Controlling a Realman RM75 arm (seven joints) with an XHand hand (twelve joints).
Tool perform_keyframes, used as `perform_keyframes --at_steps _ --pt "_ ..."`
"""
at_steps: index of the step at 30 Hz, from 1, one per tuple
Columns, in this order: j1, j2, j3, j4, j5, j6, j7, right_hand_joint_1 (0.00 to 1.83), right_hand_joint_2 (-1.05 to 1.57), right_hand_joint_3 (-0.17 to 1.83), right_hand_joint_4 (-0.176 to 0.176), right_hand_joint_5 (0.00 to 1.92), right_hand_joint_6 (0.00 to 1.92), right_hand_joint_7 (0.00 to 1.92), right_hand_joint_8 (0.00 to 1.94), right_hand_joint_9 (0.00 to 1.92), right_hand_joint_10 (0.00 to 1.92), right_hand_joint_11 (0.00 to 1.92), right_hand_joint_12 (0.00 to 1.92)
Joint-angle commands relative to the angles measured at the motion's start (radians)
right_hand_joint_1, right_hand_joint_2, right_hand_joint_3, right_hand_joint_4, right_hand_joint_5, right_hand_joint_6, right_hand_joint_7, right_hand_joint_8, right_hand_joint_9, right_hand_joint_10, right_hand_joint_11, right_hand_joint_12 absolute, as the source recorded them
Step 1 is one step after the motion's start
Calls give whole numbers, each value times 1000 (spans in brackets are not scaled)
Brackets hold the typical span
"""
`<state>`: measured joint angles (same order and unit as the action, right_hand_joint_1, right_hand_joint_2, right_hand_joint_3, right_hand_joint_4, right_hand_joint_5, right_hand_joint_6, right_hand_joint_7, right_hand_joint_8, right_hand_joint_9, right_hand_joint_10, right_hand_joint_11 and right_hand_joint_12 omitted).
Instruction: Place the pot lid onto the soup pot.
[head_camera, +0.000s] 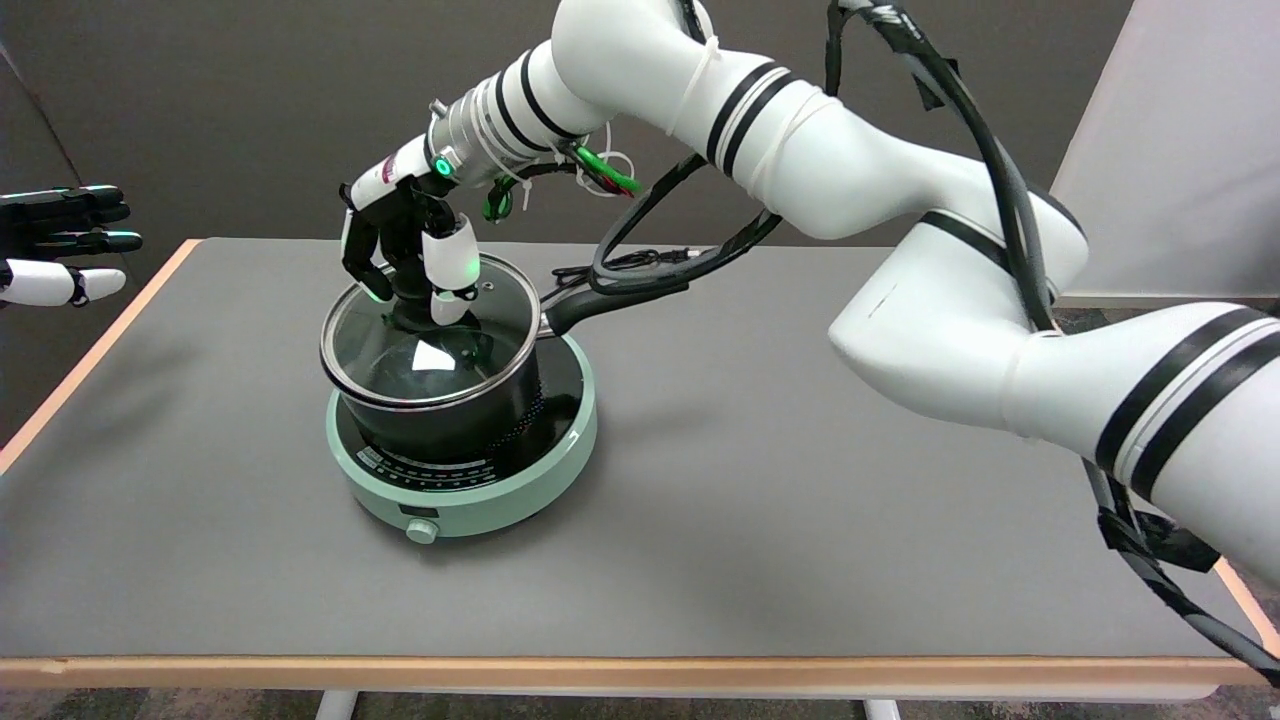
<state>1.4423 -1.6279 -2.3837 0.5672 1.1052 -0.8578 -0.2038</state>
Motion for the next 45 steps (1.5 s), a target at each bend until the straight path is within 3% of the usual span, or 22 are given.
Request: perform_keyframes --at_steps 1,21,28,39,41,42,45 --pt "-19 -6 13 -12 -3 5 -11 1347 873 655 176 575 1305 838 1420 757 1828 542 1841" --pt "-21 -2 26 -2 0 1 -11 1347 867 669 176 570 1324 837 1428 756 1840 553 1834" --pt "-22 -1 38 8 1 -3 -57 1344 914 557 176 603 1122 841 1373 751 1764 486 1902" --pt "-17 -2 37 29 -4 -27 -57 1350 892 577 176 638 1127 861 1348 770 1739 510 1872" --pt "46 -29 -56 80 2 -70 -59 1350 887 585 176 639 1131 863 1349 773 1740 515 1867" --pt "-14 -5 31 29 -4 -32 -57 1350 887 588 176 638 1136 862 1352 774 1743 517 1865" --pt "-12 -7 26 28 -4 -35 -57 1350 884 598 176 635 1149 860 1360 773 1749 520 1861"
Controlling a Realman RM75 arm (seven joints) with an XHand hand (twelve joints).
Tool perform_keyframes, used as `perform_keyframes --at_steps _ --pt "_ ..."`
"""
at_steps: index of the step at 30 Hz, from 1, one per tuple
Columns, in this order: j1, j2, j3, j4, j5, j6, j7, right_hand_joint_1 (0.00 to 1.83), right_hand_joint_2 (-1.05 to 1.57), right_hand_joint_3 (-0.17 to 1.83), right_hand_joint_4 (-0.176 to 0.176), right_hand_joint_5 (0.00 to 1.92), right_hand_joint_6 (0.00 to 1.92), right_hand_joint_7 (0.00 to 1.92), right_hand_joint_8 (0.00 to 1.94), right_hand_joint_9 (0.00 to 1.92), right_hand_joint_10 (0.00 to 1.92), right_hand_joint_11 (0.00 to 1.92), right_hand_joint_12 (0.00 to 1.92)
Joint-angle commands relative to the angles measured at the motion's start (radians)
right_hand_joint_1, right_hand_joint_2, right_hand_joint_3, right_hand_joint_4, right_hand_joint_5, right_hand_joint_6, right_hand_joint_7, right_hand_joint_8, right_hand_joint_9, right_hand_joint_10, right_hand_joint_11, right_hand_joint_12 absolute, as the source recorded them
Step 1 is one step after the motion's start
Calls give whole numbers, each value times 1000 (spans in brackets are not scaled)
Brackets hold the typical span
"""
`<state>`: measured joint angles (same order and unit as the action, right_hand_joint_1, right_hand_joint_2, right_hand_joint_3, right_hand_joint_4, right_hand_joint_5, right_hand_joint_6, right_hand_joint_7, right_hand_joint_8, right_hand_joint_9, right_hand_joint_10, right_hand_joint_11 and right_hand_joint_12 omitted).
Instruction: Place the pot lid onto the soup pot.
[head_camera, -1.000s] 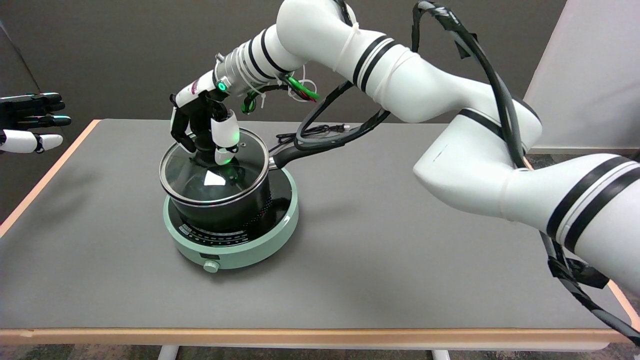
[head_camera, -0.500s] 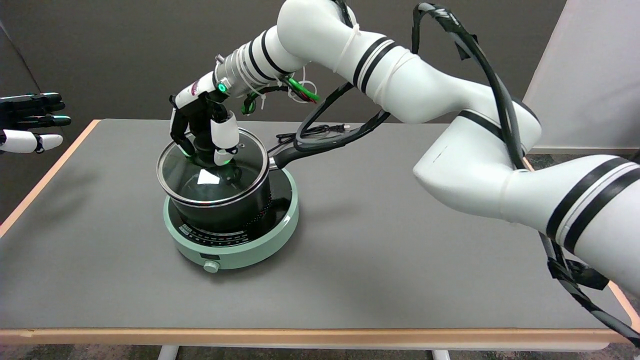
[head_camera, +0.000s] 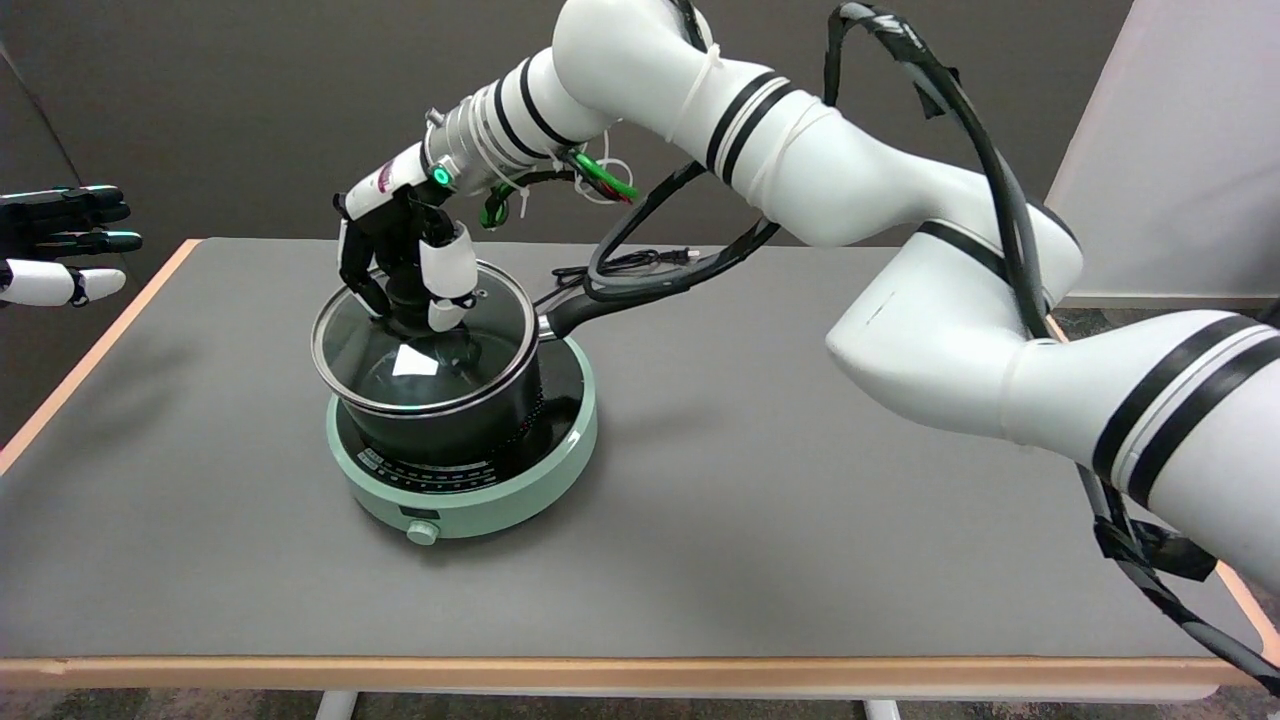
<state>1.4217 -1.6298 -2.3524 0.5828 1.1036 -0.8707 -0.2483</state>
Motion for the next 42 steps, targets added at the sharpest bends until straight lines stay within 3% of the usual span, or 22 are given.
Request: perform_keyframes --at_steps 1,42 --pt "10 -5 -6 13 -3 -24 -13 1350 884 599 176 634 1150 860 1360 773 1749 520 1861" --pt "31 -18 -25 -18 -15 -32 -13 1350 876 620 176 623 1199 858 1372 774 1760 545 1838"
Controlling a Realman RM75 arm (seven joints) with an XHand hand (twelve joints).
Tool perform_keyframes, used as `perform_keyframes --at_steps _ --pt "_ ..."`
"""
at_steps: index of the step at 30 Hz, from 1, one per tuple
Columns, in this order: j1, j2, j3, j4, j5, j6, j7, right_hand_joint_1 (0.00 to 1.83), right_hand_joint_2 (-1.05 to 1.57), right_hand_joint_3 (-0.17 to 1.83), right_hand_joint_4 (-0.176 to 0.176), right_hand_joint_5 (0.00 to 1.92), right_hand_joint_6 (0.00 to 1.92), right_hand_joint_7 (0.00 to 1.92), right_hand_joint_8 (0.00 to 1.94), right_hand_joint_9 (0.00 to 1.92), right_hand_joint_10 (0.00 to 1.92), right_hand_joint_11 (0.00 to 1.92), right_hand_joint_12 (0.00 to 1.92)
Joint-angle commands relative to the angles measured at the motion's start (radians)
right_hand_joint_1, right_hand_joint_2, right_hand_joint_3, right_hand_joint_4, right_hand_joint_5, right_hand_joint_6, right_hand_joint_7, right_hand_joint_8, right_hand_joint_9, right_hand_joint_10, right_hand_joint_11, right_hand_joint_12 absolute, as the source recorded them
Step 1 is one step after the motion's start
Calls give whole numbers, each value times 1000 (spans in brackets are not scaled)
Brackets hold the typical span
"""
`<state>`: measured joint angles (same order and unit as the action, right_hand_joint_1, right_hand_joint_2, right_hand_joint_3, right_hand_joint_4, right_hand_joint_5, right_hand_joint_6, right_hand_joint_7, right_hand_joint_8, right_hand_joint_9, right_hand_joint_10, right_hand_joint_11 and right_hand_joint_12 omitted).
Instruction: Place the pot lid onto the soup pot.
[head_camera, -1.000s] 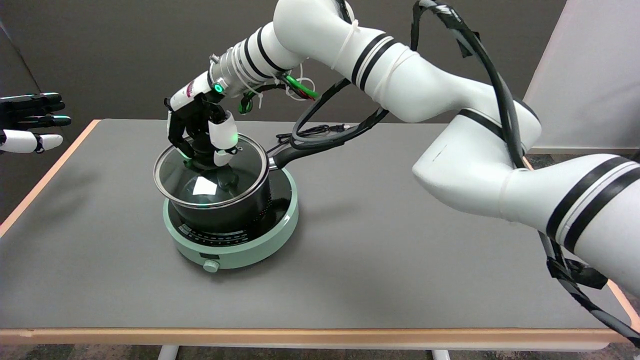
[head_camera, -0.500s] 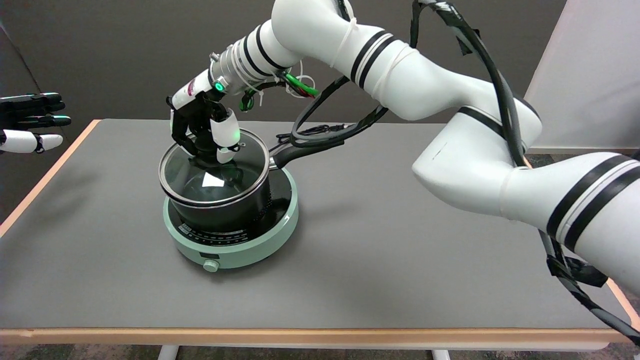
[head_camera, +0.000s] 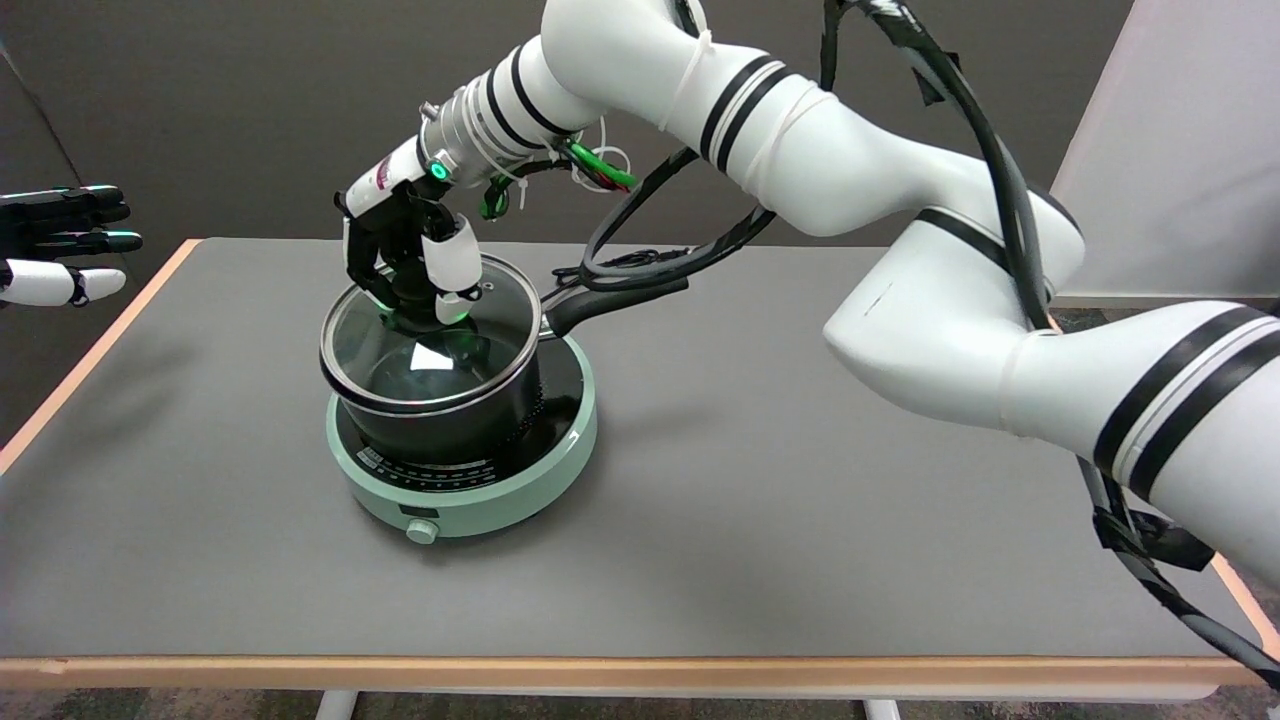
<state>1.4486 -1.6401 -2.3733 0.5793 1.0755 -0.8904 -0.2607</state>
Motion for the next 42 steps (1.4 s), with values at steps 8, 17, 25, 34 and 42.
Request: perform_keyframes --at_steps 8,17,25,34,42 --pt "3 -13 -7 -17 23 -19 -1 1350 876 620 176 620 1209 857 1374 773 1761 545 1838" --pt "-1 -13 -7 -17 24 -19 -1 1350 877 619 176 617 1215 856 1374 772 1760 546 1836" --pt "0 -13 -7 -17 23 -16 -1 1335 987 435 176 602 1005 810 1375 727 1724 430 1921" --pt "-2 -13 -7 -17 24 -16 -26 1097 761 936 176 627 606 776 838 651 1549 140 1921" --pt "-2 -13 -7 -17 24 -16 -26 1124 714 957 176 617 511 779 734 622 1459 54 1893"
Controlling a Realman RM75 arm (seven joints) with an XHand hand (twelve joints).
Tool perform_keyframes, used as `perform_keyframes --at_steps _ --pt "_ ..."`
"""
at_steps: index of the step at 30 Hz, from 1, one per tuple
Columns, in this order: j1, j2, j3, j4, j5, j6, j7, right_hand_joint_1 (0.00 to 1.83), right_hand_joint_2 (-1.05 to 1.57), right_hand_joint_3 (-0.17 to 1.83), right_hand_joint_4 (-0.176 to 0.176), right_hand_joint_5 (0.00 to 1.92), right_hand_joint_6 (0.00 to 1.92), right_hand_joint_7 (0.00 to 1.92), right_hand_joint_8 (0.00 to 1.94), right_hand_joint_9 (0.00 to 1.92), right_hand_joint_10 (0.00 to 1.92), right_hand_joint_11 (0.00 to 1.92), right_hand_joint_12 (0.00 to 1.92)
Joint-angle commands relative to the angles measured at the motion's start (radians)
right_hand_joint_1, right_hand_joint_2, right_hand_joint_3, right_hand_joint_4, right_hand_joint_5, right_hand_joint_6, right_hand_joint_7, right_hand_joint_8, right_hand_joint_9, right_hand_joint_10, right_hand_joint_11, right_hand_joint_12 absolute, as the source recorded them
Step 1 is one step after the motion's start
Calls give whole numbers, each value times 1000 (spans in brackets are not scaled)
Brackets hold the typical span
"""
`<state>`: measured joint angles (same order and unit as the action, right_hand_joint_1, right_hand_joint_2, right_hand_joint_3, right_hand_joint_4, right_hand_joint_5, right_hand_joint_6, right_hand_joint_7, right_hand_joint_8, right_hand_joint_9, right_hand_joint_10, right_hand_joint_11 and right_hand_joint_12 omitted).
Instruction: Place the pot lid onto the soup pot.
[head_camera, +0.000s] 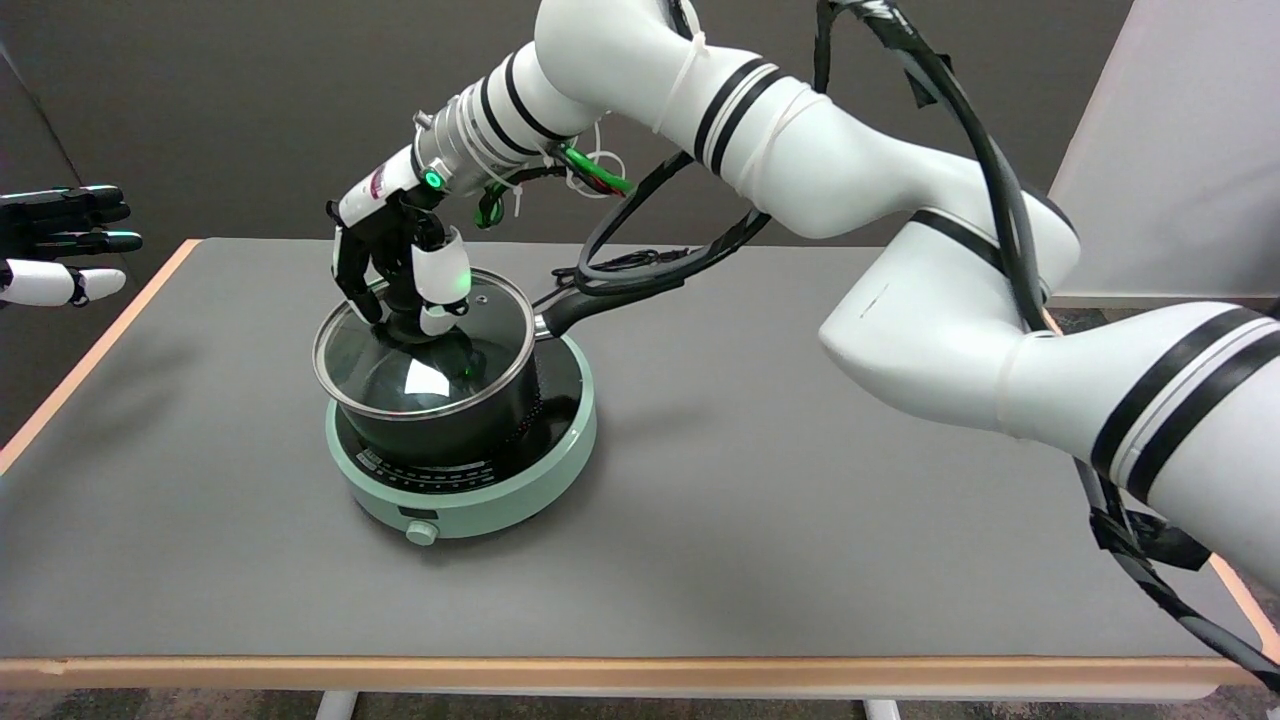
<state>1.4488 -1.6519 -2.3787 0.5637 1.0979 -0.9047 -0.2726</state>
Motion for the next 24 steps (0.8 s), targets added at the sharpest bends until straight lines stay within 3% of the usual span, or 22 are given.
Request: perform_keyframes --at_steps 1,24 --pt "-1 -1 -2 -2 1 -2 -14 1120 711 957 176 618 499 776 725 621 1446 45 1885" --pt "9 0 -2 13 -44 20 -37 1064 703 915 176 638 362 776 639 635 1340 -1 1816"
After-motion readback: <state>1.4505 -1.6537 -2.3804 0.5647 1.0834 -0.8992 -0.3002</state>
